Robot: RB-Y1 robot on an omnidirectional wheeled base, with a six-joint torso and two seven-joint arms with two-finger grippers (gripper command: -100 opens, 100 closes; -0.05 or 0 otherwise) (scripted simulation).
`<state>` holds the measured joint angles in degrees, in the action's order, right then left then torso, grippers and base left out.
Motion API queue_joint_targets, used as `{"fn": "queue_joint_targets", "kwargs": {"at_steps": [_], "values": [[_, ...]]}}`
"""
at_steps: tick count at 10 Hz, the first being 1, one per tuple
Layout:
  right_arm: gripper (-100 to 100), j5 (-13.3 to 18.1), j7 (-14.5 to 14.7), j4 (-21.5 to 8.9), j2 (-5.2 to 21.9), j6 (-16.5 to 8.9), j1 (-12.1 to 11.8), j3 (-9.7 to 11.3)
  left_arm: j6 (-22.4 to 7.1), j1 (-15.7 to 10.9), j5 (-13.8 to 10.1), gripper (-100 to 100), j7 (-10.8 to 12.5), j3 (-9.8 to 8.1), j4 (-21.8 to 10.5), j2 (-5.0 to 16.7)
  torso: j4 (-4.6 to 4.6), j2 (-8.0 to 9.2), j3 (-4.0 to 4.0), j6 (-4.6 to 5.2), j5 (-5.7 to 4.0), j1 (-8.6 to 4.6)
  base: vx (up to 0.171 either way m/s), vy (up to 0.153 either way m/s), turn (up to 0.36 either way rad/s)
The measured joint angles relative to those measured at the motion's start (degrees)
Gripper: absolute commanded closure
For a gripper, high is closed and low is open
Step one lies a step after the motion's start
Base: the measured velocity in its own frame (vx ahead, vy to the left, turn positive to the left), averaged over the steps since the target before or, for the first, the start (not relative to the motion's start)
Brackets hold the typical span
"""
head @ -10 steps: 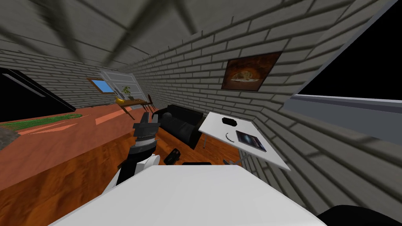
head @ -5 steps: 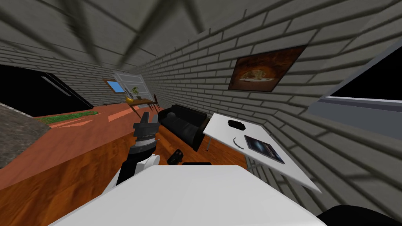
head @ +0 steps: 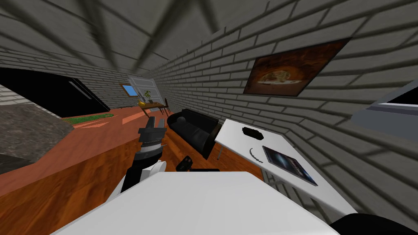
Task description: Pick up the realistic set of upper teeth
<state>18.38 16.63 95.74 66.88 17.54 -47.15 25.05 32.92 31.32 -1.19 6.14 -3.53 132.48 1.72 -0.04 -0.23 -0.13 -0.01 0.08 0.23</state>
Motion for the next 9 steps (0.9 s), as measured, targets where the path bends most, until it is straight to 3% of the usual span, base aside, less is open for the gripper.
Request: {"fn": "queue_joint_targets", "kwargs": {"at_steps": [3,6,9], "values": [[-100,0.55,2.78,-4.24,4.27,0.05,-0.06,2.33,0.0,0.0,0.0,0,0.0,0.0,0.0,0.0,-0.01,-0.02,-0.01,0.01,0.0,0.01,0.079,0.06,0.111],[-100,1.31,4.83,-6.73,8.85,-2.73,1.43,6.16,0.0,0.0,0.0,0,0.0,0.0,0.0,0.0,0.0,-0.01,-0.01,0.01,0.01,0.04,0.072,0.059,0.09],[-100,1.64,6.89,-10.89,13.19,-3.47,2.9,8.97,0.0,0.0,0.0,0,0.0,0.0,0.0,0.0,0.04,0.17,0.09,0.03,-0.02,-0.08,0.043,0.042,0.087]]}}
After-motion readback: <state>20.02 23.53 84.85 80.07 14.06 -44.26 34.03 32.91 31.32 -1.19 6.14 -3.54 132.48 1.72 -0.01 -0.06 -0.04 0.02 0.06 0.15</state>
